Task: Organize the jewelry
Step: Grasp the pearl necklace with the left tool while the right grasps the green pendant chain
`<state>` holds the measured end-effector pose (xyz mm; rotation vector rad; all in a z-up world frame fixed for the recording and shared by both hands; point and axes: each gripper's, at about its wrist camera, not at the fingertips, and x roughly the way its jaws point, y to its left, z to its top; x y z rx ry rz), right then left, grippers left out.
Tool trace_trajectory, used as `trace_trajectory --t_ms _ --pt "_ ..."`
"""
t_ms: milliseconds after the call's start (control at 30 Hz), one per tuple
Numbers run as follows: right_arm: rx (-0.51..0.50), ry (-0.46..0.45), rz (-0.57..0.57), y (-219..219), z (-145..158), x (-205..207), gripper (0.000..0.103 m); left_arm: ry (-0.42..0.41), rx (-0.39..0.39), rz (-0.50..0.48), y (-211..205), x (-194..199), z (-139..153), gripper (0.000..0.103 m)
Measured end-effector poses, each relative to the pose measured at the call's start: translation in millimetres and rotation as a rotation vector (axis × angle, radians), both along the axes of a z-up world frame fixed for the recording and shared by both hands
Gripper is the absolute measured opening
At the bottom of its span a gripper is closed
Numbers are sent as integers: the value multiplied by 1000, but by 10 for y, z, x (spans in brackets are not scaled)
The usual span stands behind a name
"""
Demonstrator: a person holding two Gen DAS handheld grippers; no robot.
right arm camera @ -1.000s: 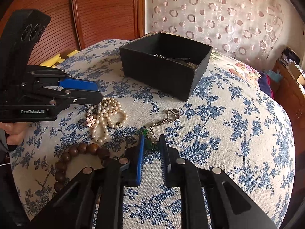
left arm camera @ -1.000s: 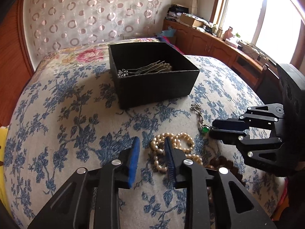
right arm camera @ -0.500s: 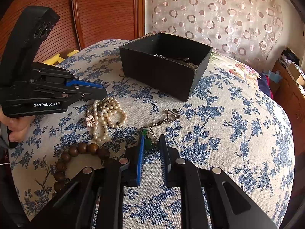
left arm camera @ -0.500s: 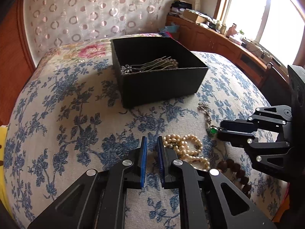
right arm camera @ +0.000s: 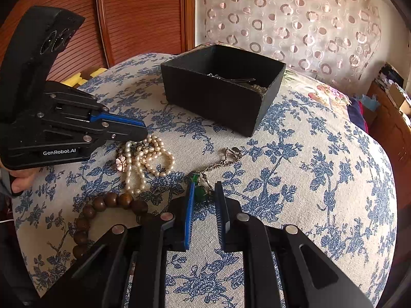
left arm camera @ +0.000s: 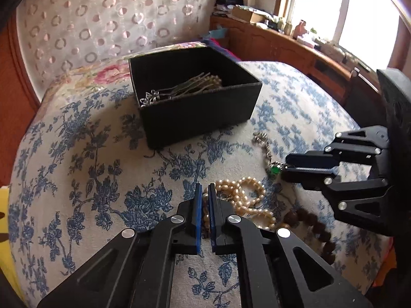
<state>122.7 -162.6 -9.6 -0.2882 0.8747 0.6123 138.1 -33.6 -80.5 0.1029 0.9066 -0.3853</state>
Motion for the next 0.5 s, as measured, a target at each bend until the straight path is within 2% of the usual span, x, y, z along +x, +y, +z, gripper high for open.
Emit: trace_trajectory --t_ms 167,500 --pt "20 -38 -6 -24 180 -3 17 -58 -24 24 86 -42 231 4" --pt "57 -137 -8 -62 704 42 17 -198 -63 37 100 -109 911 4"
